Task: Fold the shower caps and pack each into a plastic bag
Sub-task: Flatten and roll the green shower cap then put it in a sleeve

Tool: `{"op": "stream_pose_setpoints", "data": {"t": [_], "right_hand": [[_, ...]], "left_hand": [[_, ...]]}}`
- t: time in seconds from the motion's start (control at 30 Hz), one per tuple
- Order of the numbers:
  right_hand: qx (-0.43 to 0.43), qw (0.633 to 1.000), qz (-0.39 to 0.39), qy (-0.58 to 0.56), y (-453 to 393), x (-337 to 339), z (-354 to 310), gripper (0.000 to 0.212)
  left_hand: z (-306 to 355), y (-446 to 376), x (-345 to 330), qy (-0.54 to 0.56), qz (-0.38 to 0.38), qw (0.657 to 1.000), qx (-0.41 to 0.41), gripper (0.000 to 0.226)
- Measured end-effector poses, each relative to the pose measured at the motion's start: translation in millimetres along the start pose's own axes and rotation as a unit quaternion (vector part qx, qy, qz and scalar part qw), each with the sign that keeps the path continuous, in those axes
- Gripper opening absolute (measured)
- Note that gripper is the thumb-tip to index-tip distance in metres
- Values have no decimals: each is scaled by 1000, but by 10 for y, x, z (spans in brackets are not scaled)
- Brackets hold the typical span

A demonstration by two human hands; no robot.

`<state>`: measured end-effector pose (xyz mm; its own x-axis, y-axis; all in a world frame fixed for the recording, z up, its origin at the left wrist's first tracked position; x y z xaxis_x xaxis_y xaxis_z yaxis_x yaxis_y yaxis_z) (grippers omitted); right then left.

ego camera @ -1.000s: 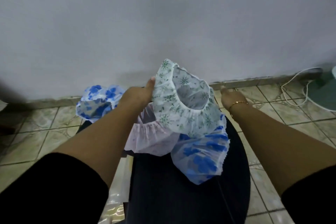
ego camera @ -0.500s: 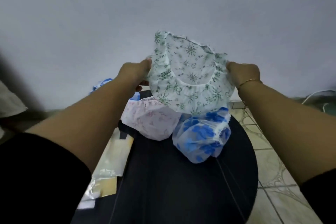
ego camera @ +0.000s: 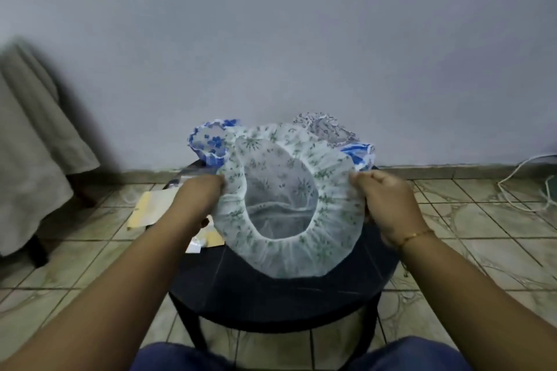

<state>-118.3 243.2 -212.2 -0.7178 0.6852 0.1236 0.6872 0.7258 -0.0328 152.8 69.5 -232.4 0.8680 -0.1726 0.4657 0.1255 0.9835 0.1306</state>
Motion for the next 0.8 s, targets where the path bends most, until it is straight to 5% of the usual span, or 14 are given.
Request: {"op": "stream_pose_setpoints", "data": {"t": [0.17,0.33,0.8], "right_hand": [[-94,993,-65,8,224,-246,635,19],[-146,988,-40,34,255,-213,1100,17],[-121,979,15,166,64,103,1266,22]], "left_hand": [[-447,261,-25,-77,0,997,-16,33],[-765,307,-227,-196,-2,979,-59,35],[-1068,379,-66,-377,106,918,-59,31]]}}
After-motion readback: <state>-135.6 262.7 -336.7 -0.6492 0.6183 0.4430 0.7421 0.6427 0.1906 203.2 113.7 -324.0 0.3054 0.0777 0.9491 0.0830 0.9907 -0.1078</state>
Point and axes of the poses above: each hand's wrist, its own y-axis away from the middle knuckle, its own x-axis out of the back of the hand, z = x × y, the point moved 10 cm from there along -y, towards the middle knuckle, and after that the axes turned 3 degrees about -x, right-handed, at the moved point
